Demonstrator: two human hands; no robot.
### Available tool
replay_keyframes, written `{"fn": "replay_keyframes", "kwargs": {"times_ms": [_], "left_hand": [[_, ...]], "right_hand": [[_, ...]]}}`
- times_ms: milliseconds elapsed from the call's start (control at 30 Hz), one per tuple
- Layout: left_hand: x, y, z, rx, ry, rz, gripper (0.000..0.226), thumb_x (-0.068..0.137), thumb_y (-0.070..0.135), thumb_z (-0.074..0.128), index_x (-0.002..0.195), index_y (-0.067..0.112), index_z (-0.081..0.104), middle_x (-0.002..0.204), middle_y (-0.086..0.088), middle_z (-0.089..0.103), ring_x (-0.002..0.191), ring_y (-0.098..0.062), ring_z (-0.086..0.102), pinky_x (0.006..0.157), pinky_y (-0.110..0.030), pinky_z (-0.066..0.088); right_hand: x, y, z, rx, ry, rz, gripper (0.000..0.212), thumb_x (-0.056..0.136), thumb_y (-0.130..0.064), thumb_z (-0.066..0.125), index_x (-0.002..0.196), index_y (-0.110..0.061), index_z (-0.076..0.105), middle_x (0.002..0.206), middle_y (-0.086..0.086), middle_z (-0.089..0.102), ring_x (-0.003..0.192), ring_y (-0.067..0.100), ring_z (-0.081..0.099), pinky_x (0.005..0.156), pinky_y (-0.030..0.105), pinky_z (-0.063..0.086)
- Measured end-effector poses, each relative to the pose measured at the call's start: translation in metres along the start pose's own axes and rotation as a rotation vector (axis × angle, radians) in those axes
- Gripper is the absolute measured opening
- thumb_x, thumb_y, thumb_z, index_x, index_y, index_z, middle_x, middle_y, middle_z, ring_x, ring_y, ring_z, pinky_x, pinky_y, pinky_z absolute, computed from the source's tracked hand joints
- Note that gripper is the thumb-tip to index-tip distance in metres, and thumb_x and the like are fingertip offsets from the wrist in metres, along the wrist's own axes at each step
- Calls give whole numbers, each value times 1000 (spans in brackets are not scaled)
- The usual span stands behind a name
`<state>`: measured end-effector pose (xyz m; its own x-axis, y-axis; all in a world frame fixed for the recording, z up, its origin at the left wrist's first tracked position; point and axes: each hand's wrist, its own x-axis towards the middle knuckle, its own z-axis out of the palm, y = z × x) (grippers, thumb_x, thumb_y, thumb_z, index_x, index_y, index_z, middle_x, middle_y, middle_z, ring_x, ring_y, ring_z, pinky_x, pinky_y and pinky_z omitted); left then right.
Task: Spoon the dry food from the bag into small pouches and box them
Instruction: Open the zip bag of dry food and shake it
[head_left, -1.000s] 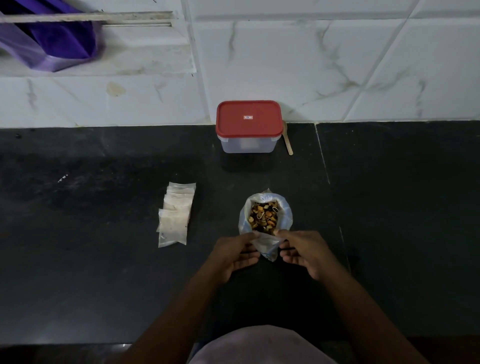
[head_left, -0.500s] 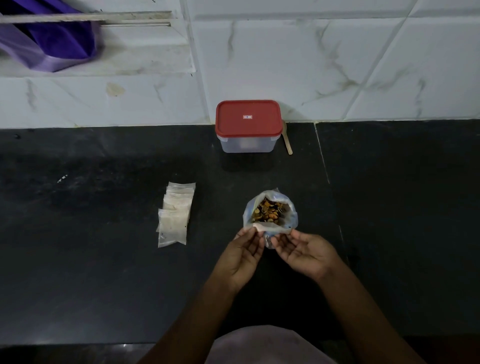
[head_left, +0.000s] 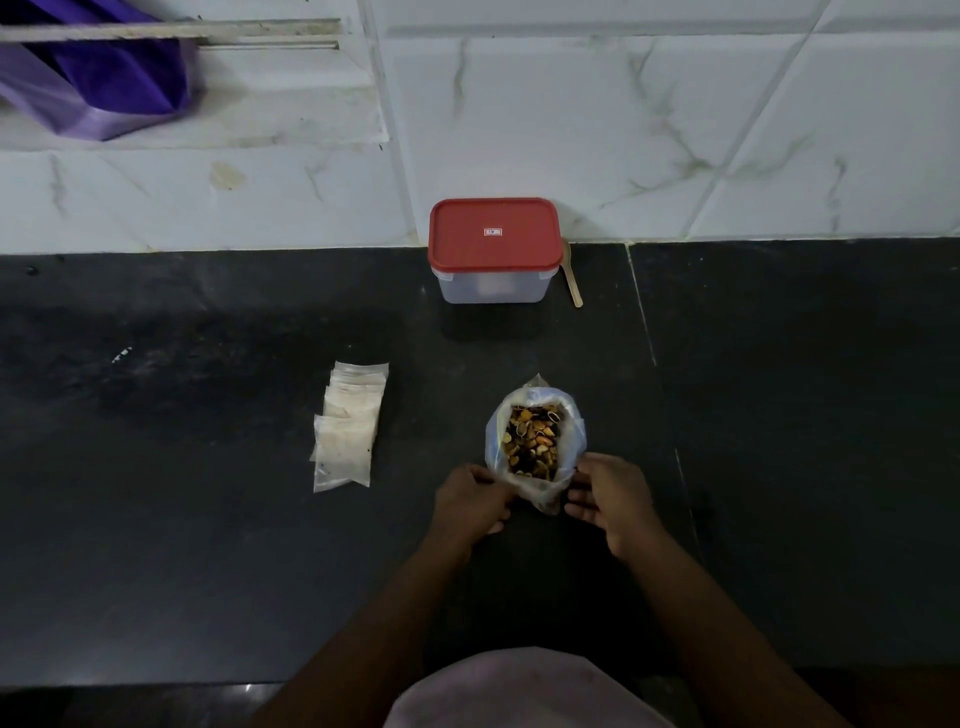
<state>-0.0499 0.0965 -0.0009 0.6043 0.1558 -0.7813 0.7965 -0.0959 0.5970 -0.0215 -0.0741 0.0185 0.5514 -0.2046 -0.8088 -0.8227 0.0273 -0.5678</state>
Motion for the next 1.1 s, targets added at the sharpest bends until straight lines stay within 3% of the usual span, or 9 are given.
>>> {"fn": "replay_keyframes", "kwargs": {"times_ms": [133, 200, 300, 400, 600, 733, 833, 967, 1100], "left_hand": [[9, 10, -14, 86, 160, 147, 32, 92, 14, 69, 121, 15, 56, 106, -2, 67, 92, -18, 69, 84, -38, 62], [10, 20, -18, 97, 224, 281, 36, 91, 8, 67, 124, 15, 55, 115, 0, 64, 102, -15, 64, 87, -32, 56], [14, 38, -19, 249, 263, 523, 38, 93, 20, 71, 129, 18, 60, 123, 5, 59, 106, -8, 61, 87, -24, 51], [23, 51, -15, 394, 248, 635, 40, 94, 32, 71, 130, 17, 64, 120, 5, 62, 107, -8, 63, 92, -27, 53], [44, 69, -13, 473, 131, 513, 21, 103, 25, 57, 114, 15, 71, 103, 2, 72, 92, -9, 67, 76, -21, 51], [50, 73, -14, 253, 7, 314, 24, 105, 22, 50, 105, 15, 73, 111, -12, 72, 101, -24, 66, 90, -40, 54], [53, 67, -9, 152, 28, 271, 27, 104, 23, 52, 95, 10, 74, 108, -17, 74, 107, -31, 69, 93, -44, 55], [41, 55, -2, 17, 60, 286, 26, 104, 33, 52, 116, 20, 72, 113, -1, 72, 106, -16, 68, 85, -33, 56], [22, 29, -3, -51, 113, 385, 27, 98, 32, 66, 123, 23, 65, 116, 9, 68, 104, -2, 64, 86, -24, 54]], "right_hand": [[6, -3, -6, -15, 133, -172, 18, 102, -17, 54, 117, -20, 63, 109, 7, 67, 91, 21, 65, 75, 38, 60], [4, -8, -5, -79, 155, -320, 18, 101, -23, 58, 118, -21, 64, 108, 3, 68, 90, 14, 65, 78, 36, 59], [8, -19, 0, -252, 163, -537, 30, 95, -30, 70, 124, -24, 63, 109, -6, 66, 94, 1, 62, 73, 20, 50], [20, -28, 8, -373, 152, -616, 39, 92, -33, 74, 128, -20, 65, 111, -5, 68, 96, 4, 64, 78, 21, 52], [39, -45, 10, -522, 153, -618, 20, 100, -28, 62, 112, -18, 75, 105, -3, 73, 95, 9, 67, 80, 25, 52], [52, -47, 12, -390, 23, -427, 25, 104, -35, 55, 102, -19, 75, 104, 1, 73, 97, 14, 66, 80, 30, 51], [55, -44, 13, -432, 31, -419, 29, 104, -37, 53, 109, -17, 74, 104, 3, 71, 100, 17, 65, 84, 33, 51], [42, -36, 9, -287, 83, -442, 26, 104, -34, 54, 121, -20, 68, 110, -8, 66, 97, 5, 61, 78, 25, 46], [24, -11, -1, -249, 115, -496, 25, 93, -43, 70, 110, -26, 66, 107, -7, 68, 96, 4, 65, 77, 24, 53]]}}
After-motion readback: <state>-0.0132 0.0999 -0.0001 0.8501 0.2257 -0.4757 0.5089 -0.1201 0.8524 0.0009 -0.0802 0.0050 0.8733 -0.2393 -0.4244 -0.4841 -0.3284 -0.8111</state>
